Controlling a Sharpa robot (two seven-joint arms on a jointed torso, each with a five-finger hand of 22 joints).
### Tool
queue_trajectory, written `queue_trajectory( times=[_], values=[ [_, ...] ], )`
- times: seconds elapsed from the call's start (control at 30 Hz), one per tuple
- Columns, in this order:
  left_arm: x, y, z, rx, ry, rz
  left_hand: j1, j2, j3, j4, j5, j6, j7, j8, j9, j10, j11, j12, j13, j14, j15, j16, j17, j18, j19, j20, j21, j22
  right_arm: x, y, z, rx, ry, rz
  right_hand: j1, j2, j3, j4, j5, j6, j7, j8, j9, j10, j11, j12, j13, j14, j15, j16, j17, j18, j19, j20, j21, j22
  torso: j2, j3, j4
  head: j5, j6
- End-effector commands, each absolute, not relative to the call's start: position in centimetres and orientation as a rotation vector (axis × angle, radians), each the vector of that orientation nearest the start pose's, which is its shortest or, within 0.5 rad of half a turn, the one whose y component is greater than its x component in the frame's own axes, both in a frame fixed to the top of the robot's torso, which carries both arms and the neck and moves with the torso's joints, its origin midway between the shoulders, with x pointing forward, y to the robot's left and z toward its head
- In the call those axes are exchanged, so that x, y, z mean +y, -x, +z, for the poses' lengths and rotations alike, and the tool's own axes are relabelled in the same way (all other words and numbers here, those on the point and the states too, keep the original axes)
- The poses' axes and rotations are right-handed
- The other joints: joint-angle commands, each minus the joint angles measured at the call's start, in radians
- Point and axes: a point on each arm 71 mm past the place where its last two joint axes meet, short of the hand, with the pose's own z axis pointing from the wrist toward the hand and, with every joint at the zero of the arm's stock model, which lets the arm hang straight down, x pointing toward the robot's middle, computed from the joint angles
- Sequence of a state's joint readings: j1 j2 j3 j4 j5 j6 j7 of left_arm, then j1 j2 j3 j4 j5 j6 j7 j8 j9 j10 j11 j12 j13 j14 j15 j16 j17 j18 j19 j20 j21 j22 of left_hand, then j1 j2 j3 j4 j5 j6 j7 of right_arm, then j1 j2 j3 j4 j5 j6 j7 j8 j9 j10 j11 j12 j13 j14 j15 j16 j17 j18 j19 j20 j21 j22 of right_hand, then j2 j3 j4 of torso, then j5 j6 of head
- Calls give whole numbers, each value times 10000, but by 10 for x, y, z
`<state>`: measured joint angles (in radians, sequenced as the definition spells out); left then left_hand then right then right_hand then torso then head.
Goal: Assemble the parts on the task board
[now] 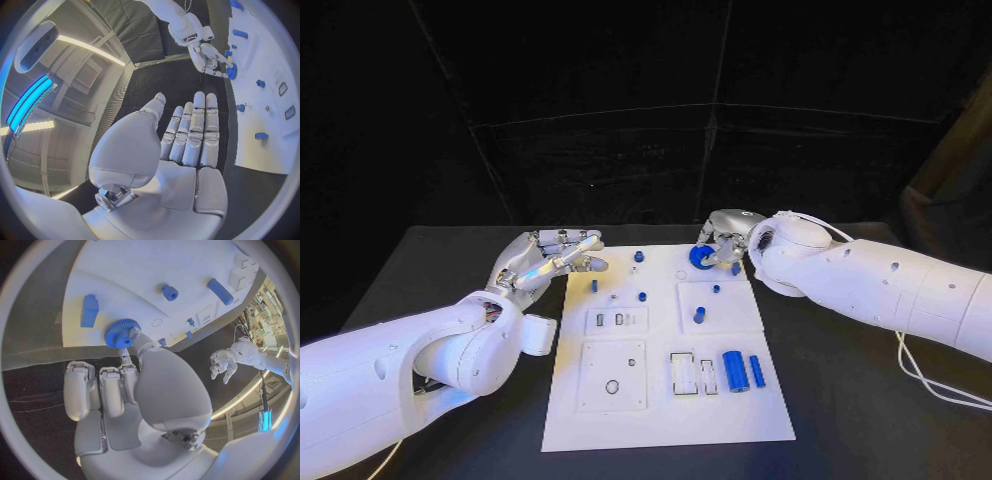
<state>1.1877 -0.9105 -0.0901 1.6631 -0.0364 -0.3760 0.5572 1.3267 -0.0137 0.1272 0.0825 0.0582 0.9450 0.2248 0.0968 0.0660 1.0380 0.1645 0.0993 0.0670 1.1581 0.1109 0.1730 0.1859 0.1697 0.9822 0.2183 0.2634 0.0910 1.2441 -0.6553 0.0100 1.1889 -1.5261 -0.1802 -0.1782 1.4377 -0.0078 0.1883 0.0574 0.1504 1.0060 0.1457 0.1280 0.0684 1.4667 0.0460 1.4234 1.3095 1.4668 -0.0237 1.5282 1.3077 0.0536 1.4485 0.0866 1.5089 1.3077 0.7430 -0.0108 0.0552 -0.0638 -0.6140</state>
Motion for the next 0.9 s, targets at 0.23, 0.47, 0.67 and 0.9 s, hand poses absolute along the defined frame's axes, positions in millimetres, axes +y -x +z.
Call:
queue_trajectory(
  times=[0.23,0.47,0.67,0.9],
  values=[
    [203,-454,-178,13392,9941,-16270,39,115,-11,-85,-37,-7,23,-58,-8,31,51,-72,-9,-45,34,-83,13,138,-29,62,-79,-26,-178,-541,-153,15415,1474,5167,-508,-174,272,49,-20,574,-234,9,-9,324,-86,32,1324,821,-54,45,1588,-209,182,-20,96,1198,-1,-2,-6,45,0],
    [202,-454,-178,13417,9940,-16298,52,124,-6,-101,-37,-7,22,-63,-8,30,52,-80,-10,-49,35,-95,17,138,-31,63,-86,-32,-142,-531,-148,15064,1853,5477,-638,-253,341,41,-36,599,-238,-16,-10,316,-88,8,1312,815,-55,33,1561,-216,205,-20,109,1232,9,-5,24,73,-31],
    [201,-454,-178,13424,9935,-16313,52,124,-6,-101,-37,-7,22,-63,-8,30,52,-80,-10,-49,35,-95,17,138,-31,63,-86,-32,-112,-530,-150,15178,2220,5723,-672,-264,362,41,-43,606,-238,-23,-10,301,-88,-25,1285,808,-56,20,1528,-217,208,-20,111,1237,13,-6,20,163,-74],
    [200,-454,-178,13427,9927,-16330,58,130,-3,-110,-37,-7,23,-67,-8,30,53,-85,-10,-51,36,-104,20,138,-32,64,-92,-36,-90,-531,-156,15433,2489,5826,-847,-312,434,60,-139,571,-220,-88,-21,281,-74,-72,1257,802,-48,9,1508,-220,218,-16,117,1254,3,-7,9,151,-96]
  ],
)
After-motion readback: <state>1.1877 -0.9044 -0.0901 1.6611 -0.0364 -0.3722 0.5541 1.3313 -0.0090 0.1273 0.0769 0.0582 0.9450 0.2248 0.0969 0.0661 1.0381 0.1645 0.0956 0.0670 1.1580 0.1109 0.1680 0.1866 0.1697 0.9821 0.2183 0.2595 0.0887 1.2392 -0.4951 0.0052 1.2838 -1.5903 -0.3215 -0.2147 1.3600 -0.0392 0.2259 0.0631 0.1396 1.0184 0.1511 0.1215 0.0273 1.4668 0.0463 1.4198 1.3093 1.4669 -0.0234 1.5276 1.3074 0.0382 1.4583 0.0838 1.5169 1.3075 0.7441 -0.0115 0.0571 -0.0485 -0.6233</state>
